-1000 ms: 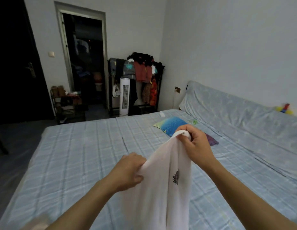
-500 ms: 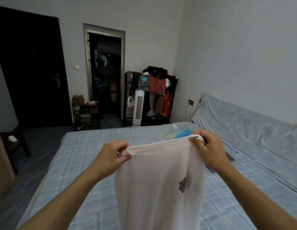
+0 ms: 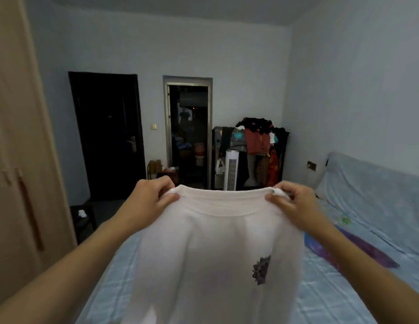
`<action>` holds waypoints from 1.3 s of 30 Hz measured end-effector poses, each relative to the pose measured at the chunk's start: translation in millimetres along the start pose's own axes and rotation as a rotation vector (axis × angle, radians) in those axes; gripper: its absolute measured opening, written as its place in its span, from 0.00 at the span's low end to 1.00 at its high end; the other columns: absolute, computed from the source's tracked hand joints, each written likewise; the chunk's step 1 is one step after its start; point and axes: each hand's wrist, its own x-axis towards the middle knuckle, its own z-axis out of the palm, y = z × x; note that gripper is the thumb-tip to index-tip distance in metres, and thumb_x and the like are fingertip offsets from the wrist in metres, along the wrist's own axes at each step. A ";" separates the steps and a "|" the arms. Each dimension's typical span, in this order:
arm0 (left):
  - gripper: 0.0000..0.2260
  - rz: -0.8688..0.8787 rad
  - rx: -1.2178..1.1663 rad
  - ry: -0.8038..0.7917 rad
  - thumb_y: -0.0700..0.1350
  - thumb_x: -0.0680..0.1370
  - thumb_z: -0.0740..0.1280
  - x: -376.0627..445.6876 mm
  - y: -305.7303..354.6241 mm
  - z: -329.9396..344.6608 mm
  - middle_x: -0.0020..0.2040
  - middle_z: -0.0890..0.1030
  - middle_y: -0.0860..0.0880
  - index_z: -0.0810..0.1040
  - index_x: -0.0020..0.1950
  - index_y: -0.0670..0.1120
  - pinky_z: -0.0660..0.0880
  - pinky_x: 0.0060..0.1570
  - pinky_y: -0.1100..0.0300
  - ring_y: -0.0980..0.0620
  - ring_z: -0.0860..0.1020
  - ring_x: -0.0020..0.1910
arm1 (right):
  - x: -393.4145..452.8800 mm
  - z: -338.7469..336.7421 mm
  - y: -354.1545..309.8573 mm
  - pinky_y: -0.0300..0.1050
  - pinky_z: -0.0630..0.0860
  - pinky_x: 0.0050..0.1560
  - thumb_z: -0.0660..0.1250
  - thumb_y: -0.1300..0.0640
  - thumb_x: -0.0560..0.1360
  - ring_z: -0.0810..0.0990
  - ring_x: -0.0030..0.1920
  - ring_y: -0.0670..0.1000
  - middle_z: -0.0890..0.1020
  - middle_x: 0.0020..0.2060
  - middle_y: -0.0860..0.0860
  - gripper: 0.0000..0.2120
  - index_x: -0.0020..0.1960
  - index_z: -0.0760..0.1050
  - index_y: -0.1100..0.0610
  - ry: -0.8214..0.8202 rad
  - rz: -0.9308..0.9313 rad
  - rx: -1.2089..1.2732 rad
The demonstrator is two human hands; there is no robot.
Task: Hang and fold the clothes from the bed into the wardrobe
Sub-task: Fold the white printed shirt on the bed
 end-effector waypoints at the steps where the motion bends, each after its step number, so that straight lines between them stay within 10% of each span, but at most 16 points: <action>1: 0.05 -0.042 0.024 -0.019 0.47 0.78 0.70 -5.7 -3.8 7.2 0.38 0.79 0.51 0.78 0.45 0.49 0.72 0.38 0.59 0.54 0.77 0.37 | -7.6 6.1 8.5 0.32 0.67 0.34 0.76 0.52 0.71 0.76 0.34 0.40 0.80 0.33 0.39 0.09 0.36 0.77 0.45 -0.060 0.022 -0.013; 16: 0.06 -0.195 -0.449 -0.293 0.54 0.73 0.72 -26.1 -8.9 1.5 0.45 0.84 0.48 0.84 0.44 0.53 0.79 0.40 0.62 0.49 0.84 0.43 | -7.1 18.8 18.9 0.35 0.78 0.36 0.74 0.57 0.73 0.82 0.38 0.45 0.84 0.38 0.46 0.05 0.43 0.81 0.47 -0.266 0.114 0.229; 25: 0.05 -0.802 -0.157 -0.123 0.41 0.73 0.73 15.2 -11.0 90.1 0.41 0.82 0.43 0.82 0.42 0.38 0.81 0.38 0.53 0.47 0.82 0.39 | 1.4 106.5 46.2 0.51 0.74 0.37 0.68 0.55 0.75 0.76 0.35 0.52 0.78 0.34 0.53 0.12 0.36 0.74 0.60 -0.191 0.605 -0.075; 39: 0.04 -0.608 -0.687 0.081 0.40 0.77 0.70 -11.3 59.0 141.5 0.36 0.85 0.46 0.84 0.43 0.44 0.83 0.36 0.54 0.49 0.85 0.36 | -31.3 128.6 -13.7 0.39 0.79 0.36 0.71 0.51 0.75 0.84 0.37 0.47 0.85 0.36 0.49 0.06 0.44 0.79 0.53 -0.125 0.479 0.458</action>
